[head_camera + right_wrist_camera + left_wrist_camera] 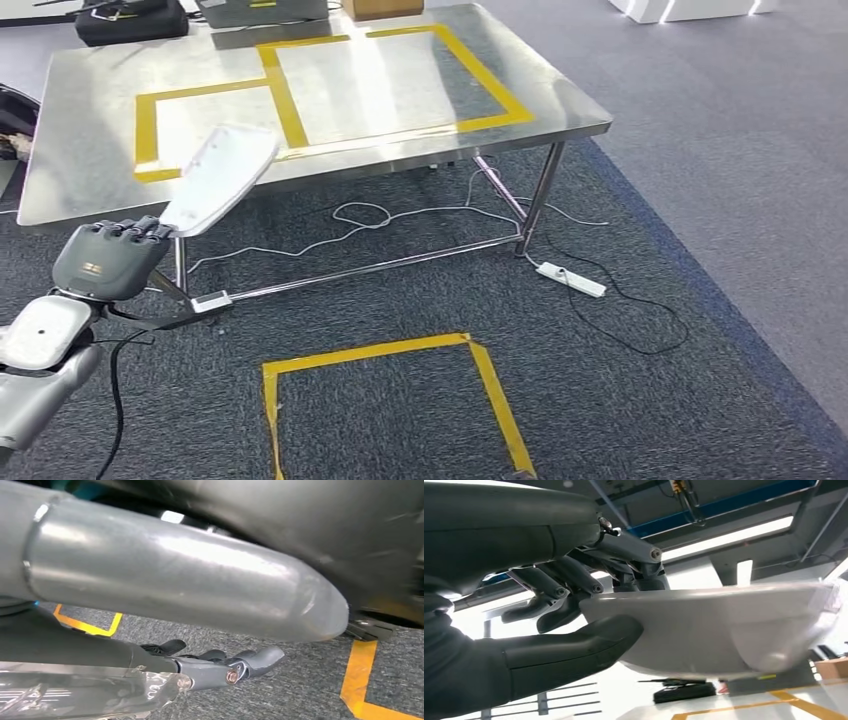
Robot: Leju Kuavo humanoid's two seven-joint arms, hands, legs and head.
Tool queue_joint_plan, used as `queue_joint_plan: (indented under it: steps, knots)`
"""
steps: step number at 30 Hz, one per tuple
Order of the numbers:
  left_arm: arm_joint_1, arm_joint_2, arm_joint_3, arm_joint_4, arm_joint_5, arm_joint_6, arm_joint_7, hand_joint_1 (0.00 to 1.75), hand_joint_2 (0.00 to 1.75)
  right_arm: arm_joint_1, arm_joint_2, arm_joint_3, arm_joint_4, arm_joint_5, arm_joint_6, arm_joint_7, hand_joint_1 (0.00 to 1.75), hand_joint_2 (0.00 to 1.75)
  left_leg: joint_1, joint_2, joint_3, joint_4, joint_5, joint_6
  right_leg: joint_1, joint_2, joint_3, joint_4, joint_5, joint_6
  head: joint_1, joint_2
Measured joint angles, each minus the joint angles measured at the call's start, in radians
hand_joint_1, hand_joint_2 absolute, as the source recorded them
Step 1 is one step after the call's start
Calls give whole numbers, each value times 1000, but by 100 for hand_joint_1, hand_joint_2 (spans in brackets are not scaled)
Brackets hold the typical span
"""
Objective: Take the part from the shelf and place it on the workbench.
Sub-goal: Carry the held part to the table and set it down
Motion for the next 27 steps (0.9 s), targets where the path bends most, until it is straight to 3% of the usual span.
queue_joint_plan:
  steps: [1, 2, 3, 5, 6, 8, 9, 12, 13, 15, 16, 17, 18, 19, 21, 23, 25, 27]
  knots:
    - [0, -2, -1, 4, -2, 1, 3, 175, 175, 2, 0, 0, 0, -1, -1, 2, 0, 0, 1, -3, 1, 0, -1, -2, -3, 1, -29, 48, -10, 4, 0, 0]
    - [0, -4, -2, 9, -4, 2, 5, 175, 175, 4, 0, 0, 0, -2, -2, 4, 0, 0, 4, -7, 2, 1, -3, -5, -6, 1, -43, 62, -2, 8, 0, 0]
    - [0, -5, -2, 14, -5, 2, 8, 175, 175, 5, 0, 1, 0, -3, -2, 5, 0, 0, 8, -10, 4, 3, -6, -11, -11, 1, -35, 34, 26, 13, 0, 0]
    - [-1, -8, -2, 21, -6, 4, 11, 175, 175, 5, 2, 2, 0, -5, -3, 6, 0, 0, 18, -17, 7, 14, -17, -30, -22, 5, 21, -92, 94, 29, 2, 0]
    - [-1, -8, -2, 23, -7, 5, 12, 175, 175, 4, 3, 3, -1, -5, -4, 6, 0, 0, 19, -20, 5, 23, -24, -40, -26, 11, 48, -145, 112, 30, 5, 0]
    - [-2, -9, -1, 27, -8, 7, 12, 175, 175, 4, 7, 4, -1, -7, -4, 7, 0, 0, 18, -24, 0, 34, -31, -53, -28, 21, 67, -180, 108, 16, 8, 0]
    - [-3, -9, -1, 28, -9, 8, 13, 175, 175, 4, 7, 5, -1, -7, -5, 7, 0, 0, 19, -25, -1, 36, -33, -57, -27, 22, 66, -176, 105, 2, 8, 0]
    - [-5, -10, -1, 34, -10, 10, 15, 175, 175, 4, 7, 5, -1, -8, -5, 8, 0, 0, 22, -18, -11, 66, -55, -63, -24, 22, 71, -169, 94, -27, 1, 0]
    - [-6, -10, -1, 35, -11, 10, 16, 175, 175, 4, 7, 6, 0, -8, -6, 8, 0, 0, 21, -15, -35, 112, -75, -63, -24, 21, 75, -169, 91, -34, -1, 0]
    - [-8, -11, -1, 39, -12, 11, 16, 175, 175, 4, 7, 6, 0, -9, -6, 8, 0, 0, 16, -12, -116, 252, -123, -60, -20, 19, 82, -169, 83, -44, -3, 0]
    - [-7, -12, -1, 41, -13, 11, 16, 175, 175, 4, 7, 6, 0, -10, -6, 8, 0, 0, 14, -12, -155, 310, -134, -57, -18, 19, 87, -169, 78, -47, -3, 0]
    - [-7, -13, -2, 45, -14, 11, 17, 175, 175, 5, 7, 6, 0, -10, -6, 7, 0, 0, 12, -12, -180, 338, -126, -52, -15, 18, 93, -169, 72, -49, -3, 0]
    - [-6, -14, -1, 47, -15, 10, 18, 175, 175, 5, 7, 6, 0, -11, -6, 7, 0, 0, 9, -12, -184, 325, -98, -46, -14, 18, 101, -169, 66, -49, -3, 0]
    - [-6, -14, -1, 49, -15, 10, 20, 175, 175, 5, 7, 6, 0, -11, -7, 6, 0, 0, 6, -11, -169, 277, -56, -39, -13, 18, 110, -169, 59, -48, -3, 0]
    - [-7, -14, -1, 51, -16, 10, 25, 175, 175, 5, 7, 6, 0, -11, -7, 5, 0, 0, -4, -6, -117, 150, 15, -26, -10, 18, 129, -171, 43, -41, -3, 0]
    - [-8, -14, 0, 52, -16, 10, 28, 175, 175, 4, 8, 6, 0, -12, -7, 4, 0, 0, -11, -1, -83, 77, 18, -22, -7, 17, 139, -175, 32, -28, -3, 0]
    - [-9, -15, 0, 52, -17, 10, 30, 175, 175, 4, 8, 6, 0, -13, -7, 4, 0, 0, -11, -3, -71, 60, -2, -20, -6, 14, 150, -182, 29, -14, -2, 0]
    - [-7, -14, 1, 52, -17, 10, 32, 175, 175, 3, 8, 7, 0, -13, -6, 5, 0, 0, -8, -9, -56, 55, -12, -10, -6, 10, 145, -162, 18, -5, 0, 0]
